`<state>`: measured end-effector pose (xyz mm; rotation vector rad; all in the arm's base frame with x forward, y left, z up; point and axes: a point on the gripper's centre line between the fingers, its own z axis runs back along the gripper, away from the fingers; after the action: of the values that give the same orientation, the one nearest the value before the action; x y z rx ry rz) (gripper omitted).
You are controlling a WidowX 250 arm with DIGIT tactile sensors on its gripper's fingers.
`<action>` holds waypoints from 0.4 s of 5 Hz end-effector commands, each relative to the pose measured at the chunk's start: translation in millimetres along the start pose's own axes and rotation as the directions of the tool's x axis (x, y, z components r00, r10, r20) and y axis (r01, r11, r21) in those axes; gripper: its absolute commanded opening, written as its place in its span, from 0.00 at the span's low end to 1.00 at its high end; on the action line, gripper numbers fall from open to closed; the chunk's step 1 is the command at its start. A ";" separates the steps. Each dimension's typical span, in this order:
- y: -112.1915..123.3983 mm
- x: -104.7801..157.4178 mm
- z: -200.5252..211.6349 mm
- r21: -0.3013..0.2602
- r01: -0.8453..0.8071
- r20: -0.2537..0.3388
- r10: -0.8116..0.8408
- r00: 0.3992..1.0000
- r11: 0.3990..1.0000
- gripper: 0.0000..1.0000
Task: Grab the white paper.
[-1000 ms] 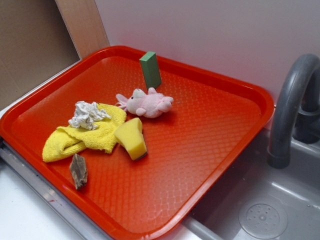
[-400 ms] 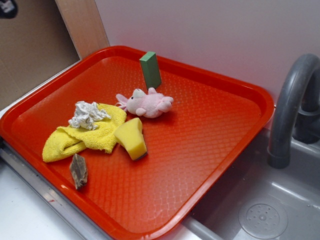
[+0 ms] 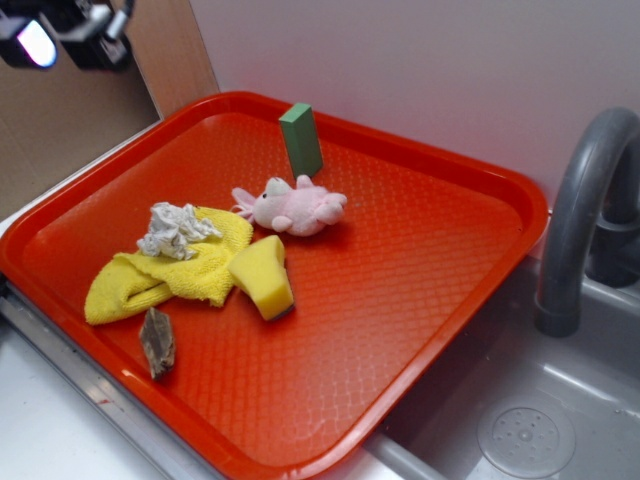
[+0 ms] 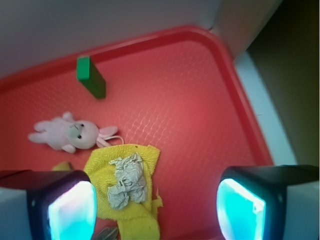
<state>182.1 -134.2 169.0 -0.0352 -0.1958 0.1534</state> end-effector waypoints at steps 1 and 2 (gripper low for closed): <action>-27.6 -10.1 -47.8 -0.068 0.055 -0.065 -0.060 0.996 0.996 1.00; -29.8 -12.1 -67.3 -0.009 0.099 -0.100 -0.100 0.990 0.995 1.00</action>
<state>185.2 -160.6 90.7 -0.0026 -0.0649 0.0690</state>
